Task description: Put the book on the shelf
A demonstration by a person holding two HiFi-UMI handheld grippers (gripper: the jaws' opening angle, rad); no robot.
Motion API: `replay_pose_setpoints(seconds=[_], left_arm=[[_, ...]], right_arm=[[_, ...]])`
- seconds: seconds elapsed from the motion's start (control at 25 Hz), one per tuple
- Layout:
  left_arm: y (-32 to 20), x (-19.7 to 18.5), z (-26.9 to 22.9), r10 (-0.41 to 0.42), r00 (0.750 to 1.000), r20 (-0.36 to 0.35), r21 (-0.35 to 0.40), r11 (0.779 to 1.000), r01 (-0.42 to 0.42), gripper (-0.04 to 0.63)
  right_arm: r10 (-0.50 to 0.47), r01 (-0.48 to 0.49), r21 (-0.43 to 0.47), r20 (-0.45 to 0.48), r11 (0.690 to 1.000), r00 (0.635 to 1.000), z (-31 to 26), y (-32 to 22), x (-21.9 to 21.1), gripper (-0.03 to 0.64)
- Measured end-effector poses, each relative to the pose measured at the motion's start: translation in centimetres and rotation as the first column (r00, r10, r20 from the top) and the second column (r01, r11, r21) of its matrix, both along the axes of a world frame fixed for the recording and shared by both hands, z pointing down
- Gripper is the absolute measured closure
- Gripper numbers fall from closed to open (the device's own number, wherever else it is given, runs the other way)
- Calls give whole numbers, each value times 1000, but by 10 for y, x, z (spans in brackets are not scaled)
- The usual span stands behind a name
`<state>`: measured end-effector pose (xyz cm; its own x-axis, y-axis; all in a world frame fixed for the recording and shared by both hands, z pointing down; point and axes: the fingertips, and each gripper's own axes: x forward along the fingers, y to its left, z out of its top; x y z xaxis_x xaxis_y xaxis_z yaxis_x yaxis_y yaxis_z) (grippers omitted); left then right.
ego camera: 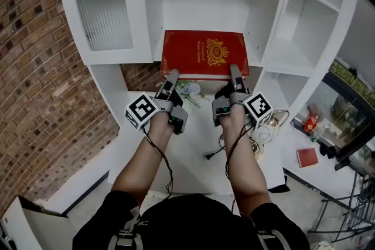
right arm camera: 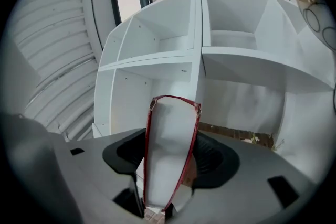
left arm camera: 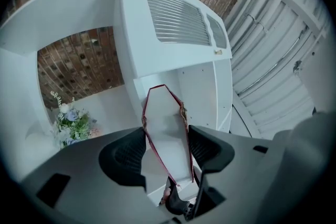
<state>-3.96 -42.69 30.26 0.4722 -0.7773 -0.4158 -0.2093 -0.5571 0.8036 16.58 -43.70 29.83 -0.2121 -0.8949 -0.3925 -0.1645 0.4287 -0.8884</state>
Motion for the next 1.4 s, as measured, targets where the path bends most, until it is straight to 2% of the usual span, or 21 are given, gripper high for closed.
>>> replay_pose_setpoints(seconds=[0.24, 0.4, 0.56, 0.64, 0.8, 0.88, 0.96, 1.04, 1.12, 1.24, 1.32, 1.4], left_arm=[[-16, 4, -6, -43, 996, 73, 34, 999, 40, 325], [-25, 2, -11, -124, 974, 188, 69, 991, 112, 300], [-30, 0, -21, -227, 917, 328, 152, 971, 186, 280], [-33, 0, -25, -253, 895, 367, 182, 963, 198, 271], [-36, -1, -36, -313, 837, 449, 250, 943, 219, 267], [-36, -1, -40, -346, 801, 489, 285, 931, 229, 265], [-35, -2, -44, -389, 754, 529, 328, 913, 241, 265], [-35, -2, -48, -426, 707, 564, 368, 897, 247, 267], [-36, 0, -50, -446, 671, 592, 397, 886, 239, 273], [-35, 6, -53, -469, 630, 619, 439, 872, 218, 344], [-36, 8, -54, -482, 615, 624, 456, 864, 214, 347], [-38, 8, -55, -481, 619, 621, 458, 864, 212, 347]], right_arm=[[119, -119, 13, -209, 993, 971, -9, -13, 13, 291], [212, -219, 14, -326, 976, 922, -11, -20, 23, 245], [322, -334, 57, -457, 941, 829, -19, -22, 34, 175], [378, -383, 105, -527, 918, 761, -27, -21, 38, 167], [471, -441, 225, -646, 869, 601, -43, -21, 39, 163], [501, -449, 275, -682, 851, 532, -49, -20, 38, 163], [519, -443, 315, -706, 839, 482, -54, -19, 35, 171], [527, -424, 347, -722, 837, 448, -59, -19, 30, 205], [526, -404, 366, -738, 839, 423, -60, -20, 24, 262], [522, -393, 375, -758, 840, 392, -60, -23, 21, 296], [515, -388, 372, -766, 843, 386, -60, -26, 22, 296], [508, -383, 368, -773, 847, 381, -62, -29, 22, 296]])
